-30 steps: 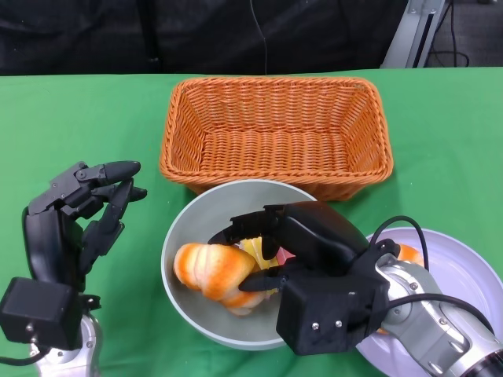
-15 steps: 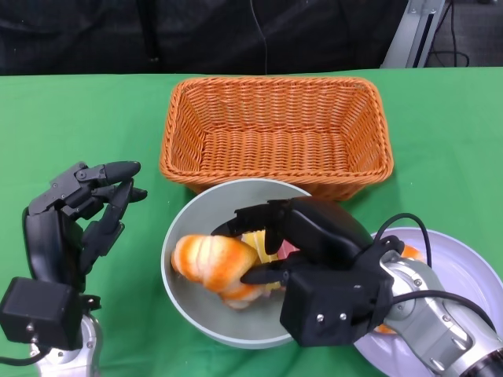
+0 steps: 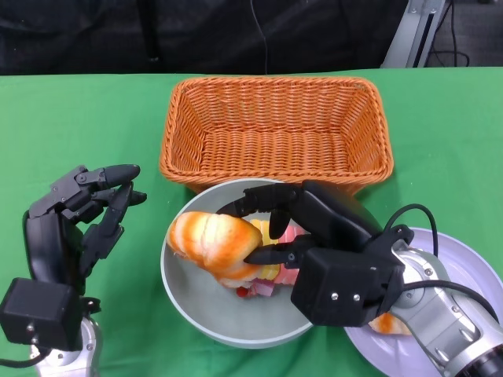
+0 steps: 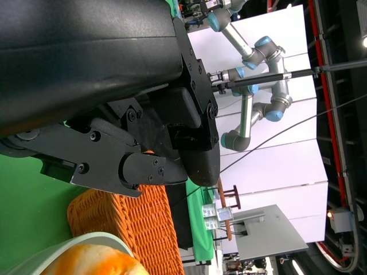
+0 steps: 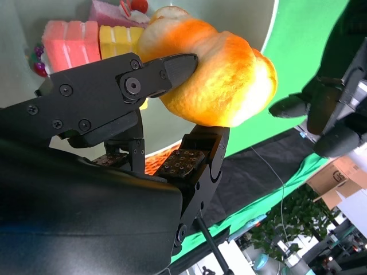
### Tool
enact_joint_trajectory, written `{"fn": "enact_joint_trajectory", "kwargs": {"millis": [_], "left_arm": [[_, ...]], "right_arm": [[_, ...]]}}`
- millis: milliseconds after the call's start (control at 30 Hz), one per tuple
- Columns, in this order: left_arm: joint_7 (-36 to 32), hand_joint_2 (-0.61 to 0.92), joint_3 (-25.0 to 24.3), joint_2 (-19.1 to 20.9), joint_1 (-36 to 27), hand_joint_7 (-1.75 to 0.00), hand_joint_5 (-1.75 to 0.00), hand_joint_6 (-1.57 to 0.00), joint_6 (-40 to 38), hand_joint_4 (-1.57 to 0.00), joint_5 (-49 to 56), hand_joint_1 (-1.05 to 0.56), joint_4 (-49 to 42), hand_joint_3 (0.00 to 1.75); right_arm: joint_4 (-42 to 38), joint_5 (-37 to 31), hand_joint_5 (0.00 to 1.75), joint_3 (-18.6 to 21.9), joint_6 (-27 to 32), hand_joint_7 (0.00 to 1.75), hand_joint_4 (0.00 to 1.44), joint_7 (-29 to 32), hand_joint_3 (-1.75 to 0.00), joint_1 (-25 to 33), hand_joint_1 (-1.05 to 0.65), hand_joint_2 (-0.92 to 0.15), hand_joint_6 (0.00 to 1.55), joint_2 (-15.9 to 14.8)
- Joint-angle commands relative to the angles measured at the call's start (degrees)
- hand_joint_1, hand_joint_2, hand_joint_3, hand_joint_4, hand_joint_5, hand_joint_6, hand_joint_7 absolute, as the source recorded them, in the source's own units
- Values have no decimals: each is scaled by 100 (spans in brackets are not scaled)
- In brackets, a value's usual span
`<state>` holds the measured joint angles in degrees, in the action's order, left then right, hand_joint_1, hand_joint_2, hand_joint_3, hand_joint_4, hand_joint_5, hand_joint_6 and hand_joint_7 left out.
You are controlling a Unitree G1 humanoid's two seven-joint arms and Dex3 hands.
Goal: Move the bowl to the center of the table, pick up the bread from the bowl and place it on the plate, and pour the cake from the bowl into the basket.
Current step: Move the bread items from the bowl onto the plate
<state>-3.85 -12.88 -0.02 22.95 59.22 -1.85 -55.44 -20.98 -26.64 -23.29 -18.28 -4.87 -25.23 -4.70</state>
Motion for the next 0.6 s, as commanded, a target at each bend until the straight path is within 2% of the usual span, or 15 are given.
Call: {"fn": "enact_joint_trajectory", "kwargs": {"millis": [33,200,300,400,433,467,500,600], "left_arm": [[41,92,-24,108,33,-47,-84,-104,2,-93,-87,-22,-28,27],[71,92,-21,122,7,-47,-84,-104,-22,-94,-121,-22,3,27],[134,92,-39,126,7,-47,-84,-105,-39,-94,-189,-22,1,27],[132,92,-40,148,3,-47,-85,-105,-39,-94,-185,-23,-4,26],[180,92,-41,153,6,-47,-85,-105,-23,-95,-220,-24,-11,26],[192,92,-41,164,5,-47,-84,-105,-20,-94,-223,-23,-17,26],[183,92,-40,175,4,-47,-85,-105,-29,-94,-215,-23,-17,27],[104,92,-40,189,-8,-47,-85,-105,-59,-95,-168,-22,5,27]], "right_arm": [[194,129,160,142,42,35,75,-47,-12,-34,-26,-92,102,-59],[459,266,159,236,221,35,75,-269,-12,57,-26,-92,99,-121],[721,364,124,301,444,25,81,-489,-15,130,-27,-92,99,-174],[925,399,113,349,514,24,82,-536,-16,201,-28,-92,104,-199],[992,435,119,374,505,25,81,-521,-16,233,-28,-92,104,-189],[1056,483,137,397,510,28,78,-523,-14,261,-27,-92,105,-179],[1108,513,146,411,528,29,76,-528,-14,281,-27,-92,105,-171],[1265,637,162,464,590,35,74,-627,-13,339,-26,-92,104,-174]]}}
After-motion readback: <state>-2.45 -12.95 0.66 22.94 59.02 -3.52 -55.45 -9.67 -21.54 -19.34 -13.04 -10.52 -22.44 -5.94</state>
